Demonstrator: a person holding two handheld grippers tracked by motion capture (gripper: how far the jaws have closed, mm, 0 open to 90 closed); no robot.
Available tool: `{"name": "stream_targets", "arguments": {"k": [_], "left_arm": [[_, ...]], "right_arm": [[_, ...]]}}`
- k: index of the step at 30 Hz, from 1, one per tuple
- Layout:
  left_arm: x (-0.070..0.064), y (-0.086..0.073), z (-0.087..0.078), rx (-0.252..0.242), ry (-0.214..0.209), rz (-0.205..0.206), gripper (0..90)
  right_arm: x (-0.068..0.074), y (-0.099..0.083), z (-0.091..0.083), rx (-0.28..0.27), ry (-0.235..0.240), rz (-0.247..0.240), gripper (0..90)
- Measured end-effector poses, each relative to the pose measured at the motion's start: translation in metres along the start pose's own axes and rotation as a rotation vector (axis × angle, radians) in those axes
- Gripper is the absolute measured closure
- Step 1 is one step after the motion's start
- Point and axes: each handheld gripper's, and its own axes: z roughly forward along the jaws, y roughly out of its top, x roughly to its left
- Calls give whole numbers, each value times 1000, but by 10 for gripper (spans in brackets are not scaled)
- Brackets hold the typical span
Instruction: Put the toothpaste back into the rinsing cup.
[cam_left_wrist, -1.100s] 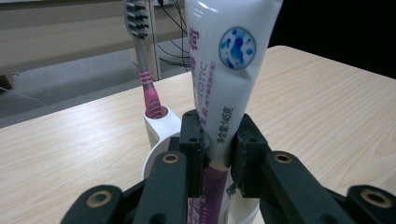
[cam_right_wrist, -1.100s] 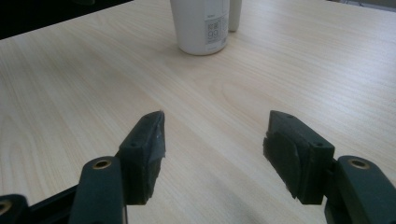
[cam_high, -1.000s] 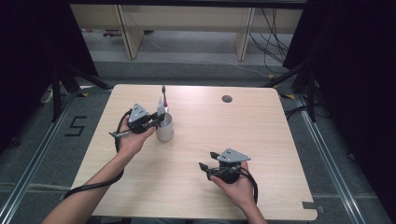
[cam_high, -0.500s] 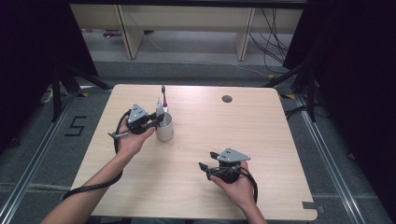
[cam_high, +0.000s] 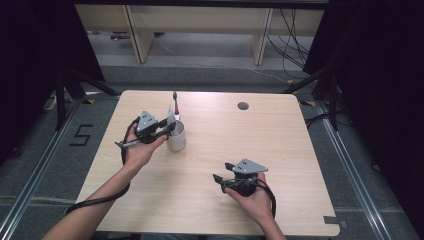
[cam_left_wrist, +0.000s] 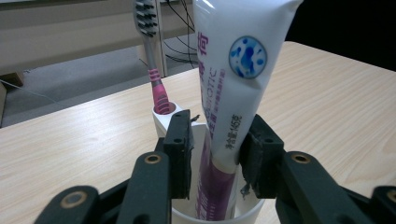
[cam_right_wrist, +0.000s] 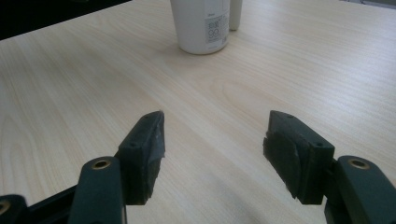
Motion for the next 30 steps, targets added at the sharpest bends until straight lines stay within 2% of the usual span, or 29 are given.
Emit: {"name": "stream_targets", "arguments": {"k": [3,4,8,12,13,14,15,18,22,30], "left_arm": [[0,1,-1,0,5,1,616],[0,1,-1,1,7,2,599],[1,1,-2,-3,17,7,547],[1,1,-4,1,31,16,514],[1,1,-4,2,32,18,502],[1,1,-5,4,33,18,494],[1,1,-5,0,30,16,488],[0,1,-6,3,25,11,463],[0,1,-7,7,27,8,429],[-3,-1,-15,9,26,10,384]], "right_arm": [[0,0,-1,15,-14,-11,383],[2,0,-1,20,-8,10,383],[2,0,-1,26,-4,19,383],[1,0,-1,24,1,12,382],[0,0,-1,19,-10,-4,382],[1,0,-1,25,2,11,383],[0,0,-1,20,0,-4,382],[1,0,-1,25,1,11,383],[0,0,-1,14,-19,-14,382],[0,0,-1,14,-15,-6,382]]}}
